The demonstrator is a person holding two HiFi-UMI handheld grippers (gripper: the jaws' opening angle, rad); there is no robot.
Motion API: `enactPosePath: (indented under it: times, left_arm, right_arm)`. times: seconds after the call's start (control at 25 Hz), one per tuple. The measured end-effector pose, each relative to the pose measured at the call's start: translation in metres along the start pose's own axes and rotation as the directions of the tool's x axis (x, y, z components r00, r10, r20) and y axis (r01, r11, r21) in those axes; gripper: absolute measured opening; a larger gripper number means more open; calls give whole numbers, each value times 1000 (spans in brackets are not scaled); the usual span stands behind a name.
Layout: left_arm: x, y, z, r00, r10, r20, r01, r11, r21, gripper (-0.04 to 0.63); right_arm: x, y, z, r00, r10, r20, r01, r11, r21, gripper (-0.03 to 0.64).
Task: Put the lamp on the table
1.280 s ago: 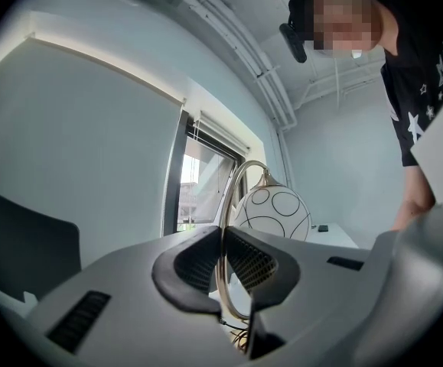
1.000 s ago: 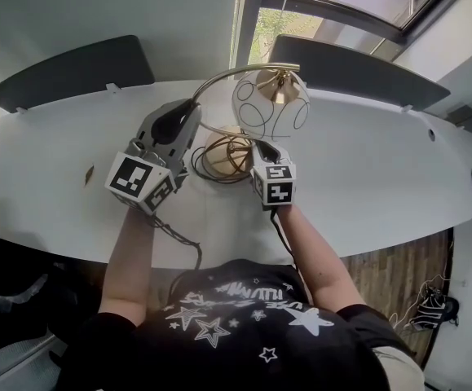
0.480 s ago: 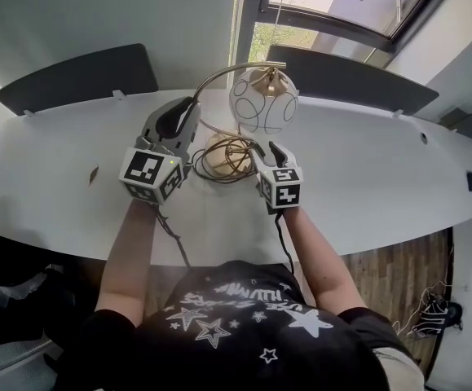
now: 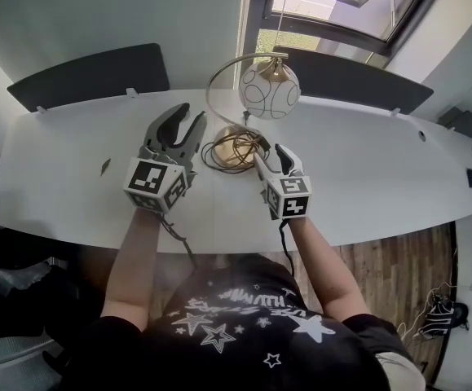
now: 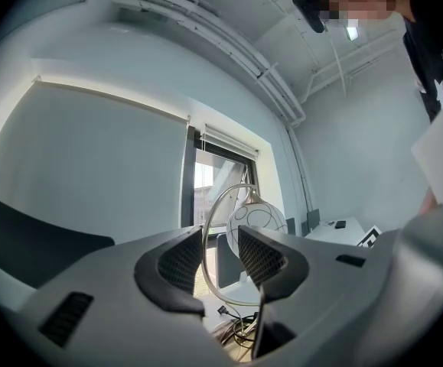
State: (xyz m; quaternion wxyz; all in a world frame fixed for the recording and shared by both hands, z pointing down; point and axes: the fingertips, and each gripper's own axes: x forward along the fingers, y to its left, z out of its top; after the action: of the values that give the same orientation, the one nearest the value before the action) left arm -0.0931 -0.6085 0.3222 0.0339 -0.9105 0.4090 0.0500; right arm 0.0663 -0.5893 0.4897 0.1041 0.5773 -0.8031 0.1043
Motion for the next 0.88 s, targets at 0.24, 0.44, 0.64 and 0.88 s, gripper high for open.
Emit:
enactPosePath:
  times: [0.24,0.44,0.64,0.88]
  left_arm:
    - [-34,-25,-13,999,-28,-39,27,999,-39,133]
    - [-48,-48,-32,996,-61,-65,61,998,-2,133]
    - [-62,-59,-49,991,-9,-130,4,999,-41,133]
    - [-81,-67,-54,986,70,-149,-74,997,-20,132]
  right_arm:
    - [-43,22,7,999,-12,43,12,1000,2,226]
    - [-79,41,25,995,-13,95,14,1000,-16,218]
    - [-96,38,34,993,-4,118,11,998,-58,159]
    - [-111,36,23,992,44,116,-39,999,-37,60]
